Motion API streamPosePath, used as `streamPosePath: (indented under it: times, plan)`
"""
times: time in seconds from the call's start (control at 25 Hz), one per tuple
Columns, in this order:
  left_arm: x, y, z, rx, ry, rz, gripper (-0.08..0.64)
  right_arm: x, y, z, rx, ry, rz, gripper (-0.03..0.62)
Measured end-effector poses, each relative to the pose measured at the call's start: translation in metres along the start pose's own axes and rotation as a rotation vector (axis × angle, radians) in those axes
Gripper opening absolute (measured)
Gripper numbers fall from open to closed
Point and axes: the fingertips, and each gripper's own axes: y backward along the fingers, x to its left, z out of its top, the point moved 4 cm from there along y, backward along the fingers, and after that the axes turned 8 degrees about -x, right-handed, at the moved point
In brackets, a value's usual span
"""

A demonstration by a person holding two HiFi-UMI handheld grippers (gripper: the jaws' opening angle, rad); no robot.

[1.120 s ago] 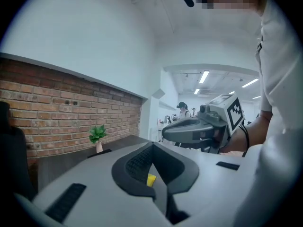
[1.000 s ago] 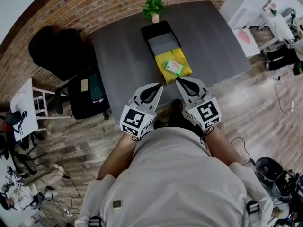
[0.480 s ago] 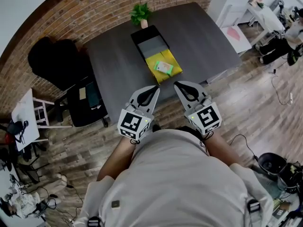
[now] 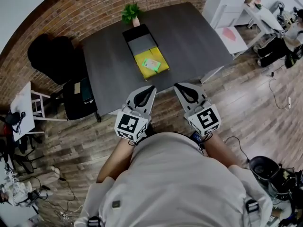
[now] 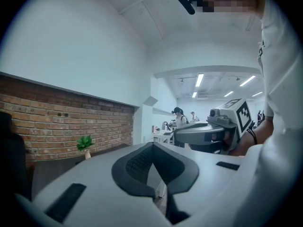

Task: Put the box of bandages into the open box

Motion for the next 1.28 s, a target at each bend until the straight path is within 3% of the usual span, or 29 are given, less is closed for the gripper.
streamPosePath:
  times: [0.44,0.76,1.0,1.28]
  plan:
    - [-0.068,0.029,0.004,0.005,0.011,0.123,0.015,0.005,0.069,-0.01,-0.019,-0.067,0.057,0.021]
    - [-0.089,0.066,0.007,0.007,0.007,0.126,0.015,0.031,0.092,-0.009,-0.023,-0.075,0.04,0.021]
    - [-0.102,0.111,0.018,-0.008,0.005,0.088,0.015,0.075,0.109,0.006,-0.033,-0.081,0.013,0.021]
    - [-0.112,0.198,0.022,-0.027,-0.003,0.051,0.015,0.162,0.128,0.017,-0.042,-0.083,-0.026,0.021]
